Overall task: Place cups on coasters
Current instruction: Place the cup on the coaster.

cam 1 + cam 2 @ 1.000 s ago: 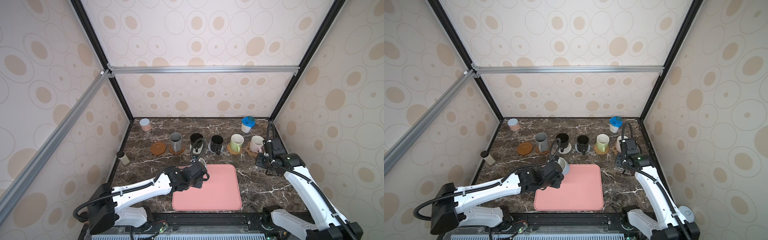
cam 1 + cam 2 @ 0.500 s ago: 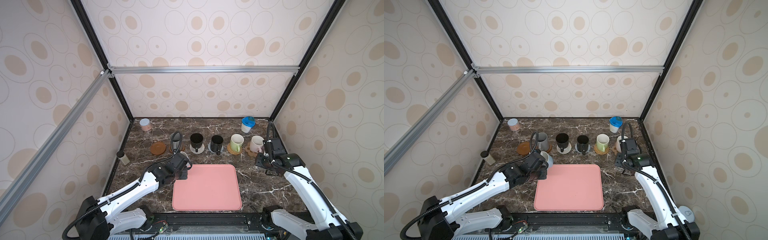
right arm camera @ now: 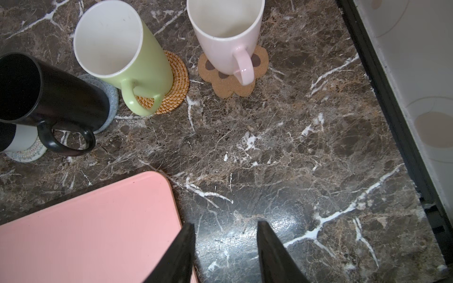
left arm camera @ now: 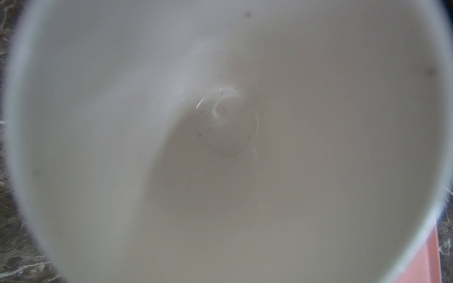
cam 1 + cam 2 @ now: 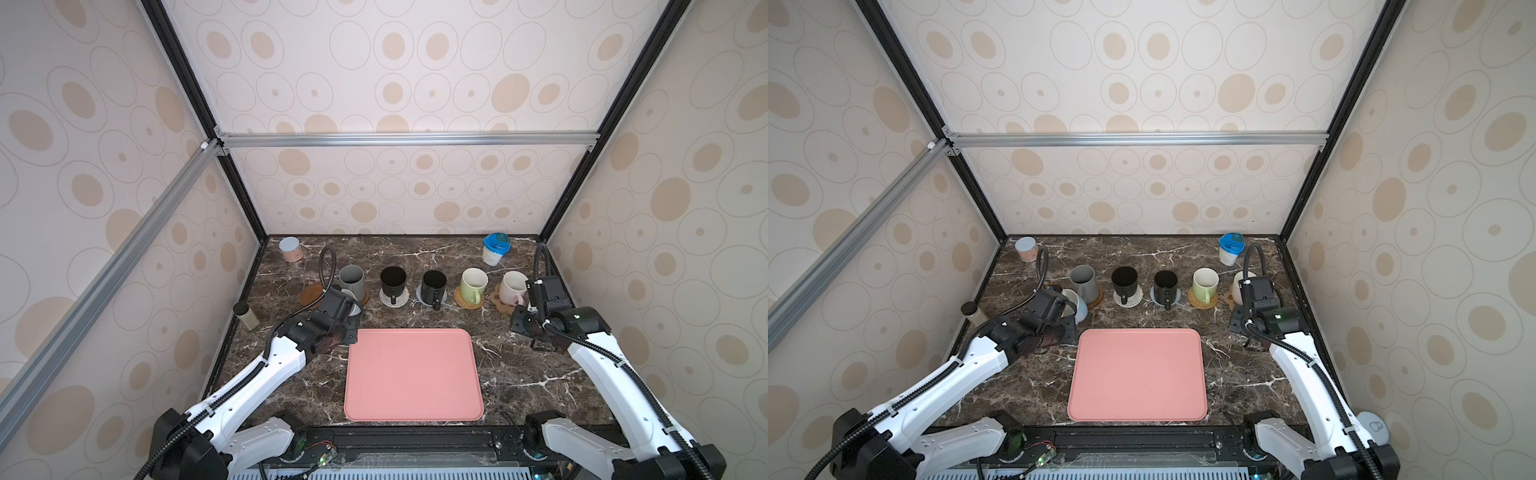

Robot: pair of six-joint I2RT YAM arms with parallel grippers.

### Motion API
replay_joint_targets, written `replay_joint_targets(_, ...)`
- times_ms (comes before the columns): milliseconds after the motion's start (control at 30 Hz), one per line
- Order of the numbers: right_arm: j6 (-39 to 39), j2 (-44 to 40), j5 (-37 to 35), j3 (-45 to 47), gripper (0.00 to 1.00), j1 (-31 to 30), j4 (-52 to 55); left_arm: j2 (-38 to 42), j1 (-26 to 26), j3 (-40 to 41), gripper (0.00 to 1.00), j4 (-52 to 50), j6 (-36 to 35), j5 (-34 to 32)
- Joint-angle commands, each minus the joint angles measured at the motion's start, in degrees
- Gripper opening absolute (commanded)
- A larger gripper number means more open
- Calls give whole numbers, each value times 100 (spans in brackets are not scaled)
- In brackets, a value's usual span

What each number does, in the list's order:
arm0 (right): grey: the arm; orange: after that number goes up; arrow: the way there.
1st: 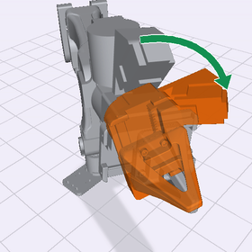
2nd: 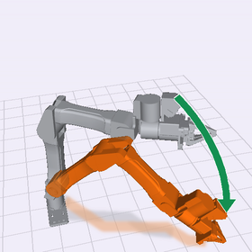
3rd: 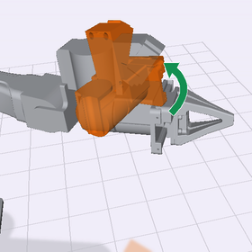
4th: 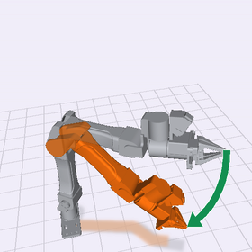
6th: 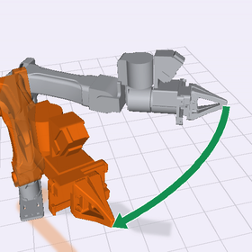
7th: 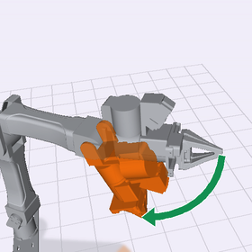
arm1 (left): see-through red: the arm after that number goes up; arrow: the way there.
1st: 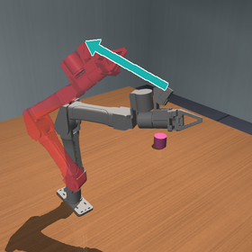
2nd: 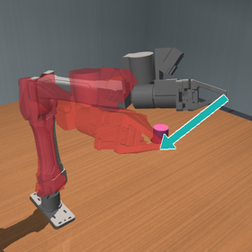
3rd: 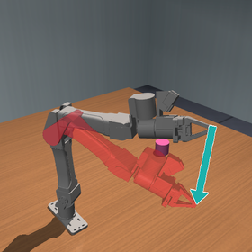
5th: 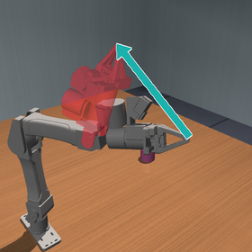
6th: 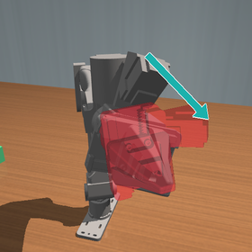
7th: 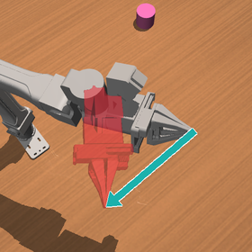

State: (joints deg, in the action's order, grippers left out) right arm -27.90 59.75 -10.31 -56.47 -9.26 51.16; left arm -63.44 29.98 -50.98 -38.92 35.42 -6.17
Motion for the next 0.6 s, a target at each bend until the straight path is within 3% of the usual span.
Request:
replay_joint_targets(0,-58,-24,-68,-115,45,44,34,148,-348,-401,6,163,-457,-47)
replay_joint_targets(567,-14,-128,-182,-107,45,45,123,-525,-2159,-647,6,623,-1677,853)
